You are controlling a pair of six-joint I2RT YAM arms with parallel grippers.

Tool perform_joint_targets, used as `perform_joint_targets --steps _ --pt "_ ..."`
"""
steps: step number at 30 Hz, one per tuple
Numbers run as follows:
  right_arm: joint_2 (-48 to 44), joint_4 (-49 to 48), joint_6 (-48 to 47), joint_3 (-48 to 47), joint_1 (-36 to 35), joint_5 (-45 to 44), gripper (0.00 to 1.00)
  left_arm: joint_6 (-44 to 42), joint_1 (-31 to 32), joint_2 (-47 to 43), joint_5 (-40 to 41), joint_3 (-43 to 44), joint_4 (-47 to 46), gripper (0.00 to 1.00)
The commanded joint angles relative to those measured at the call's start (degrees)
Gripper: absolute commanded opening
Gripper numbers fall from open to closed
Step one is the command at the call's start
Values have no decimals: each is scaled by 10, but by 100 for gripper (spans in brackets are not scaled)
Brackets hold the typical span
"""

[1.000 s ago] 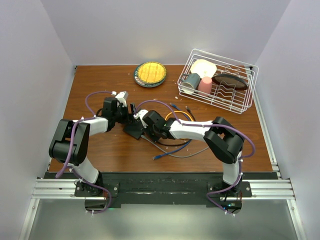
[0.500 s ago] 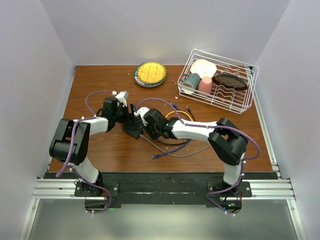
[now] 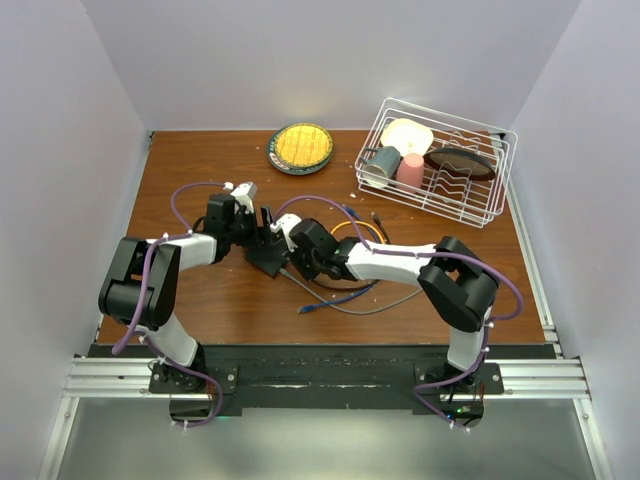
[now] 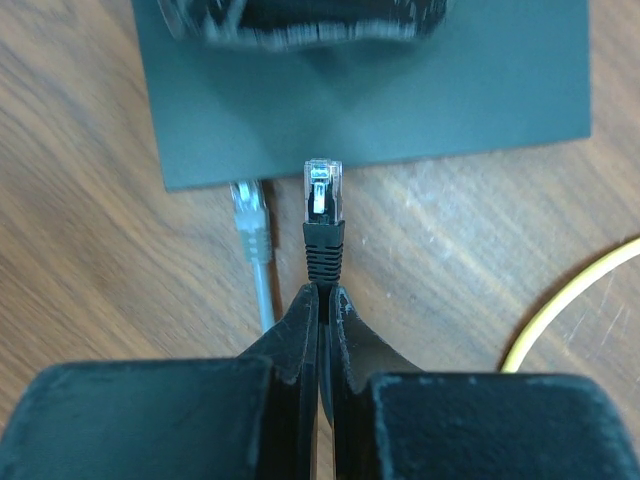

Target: Insert the plug into the switch port

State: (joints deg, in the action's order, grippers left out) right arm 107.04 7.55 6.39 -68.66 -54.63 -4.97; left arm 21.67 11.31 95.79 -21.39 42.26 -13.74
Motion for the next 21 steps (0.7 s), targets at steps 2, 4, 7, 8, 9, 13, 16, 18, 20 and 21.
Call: perform_joint_targets --steps 2,4,7,8,9,13,16,18,20,21 --pt "-19 -16 1 23 2 -1 0 -7 -2 16 -4 8 14 81" --pt "-19 -19 2 33 2 -1 0 -7 -2 16 -4 8 14 81" --pt "-17 -29 4 42 1 0 0 -7 -2 17 -5 8 13 81" --pt "-17 -32 5 43 1 0 0 -6 -2 17 -5 8 13 81" --pt "-14 -35 5 45 2 0 0 -7 -2 18 -5 8 13 81" --pt "-9 -47 11 42 2 3 0 -6 -2 19 -6 8 13 81" --pt "-3 -50 10 34 2 4 0 -6 -2 20 -7 8 13 81" --pt "0 -47 9 28 2 5 0 -7 -2 19 -7 8 13 81" --pt "7 -47 9 21 2 7 0 -7 -2 19 -8 8 13 80" --pt "10 -45 9 19 2 8 0 -7 -2 20 -8 8 13 81"
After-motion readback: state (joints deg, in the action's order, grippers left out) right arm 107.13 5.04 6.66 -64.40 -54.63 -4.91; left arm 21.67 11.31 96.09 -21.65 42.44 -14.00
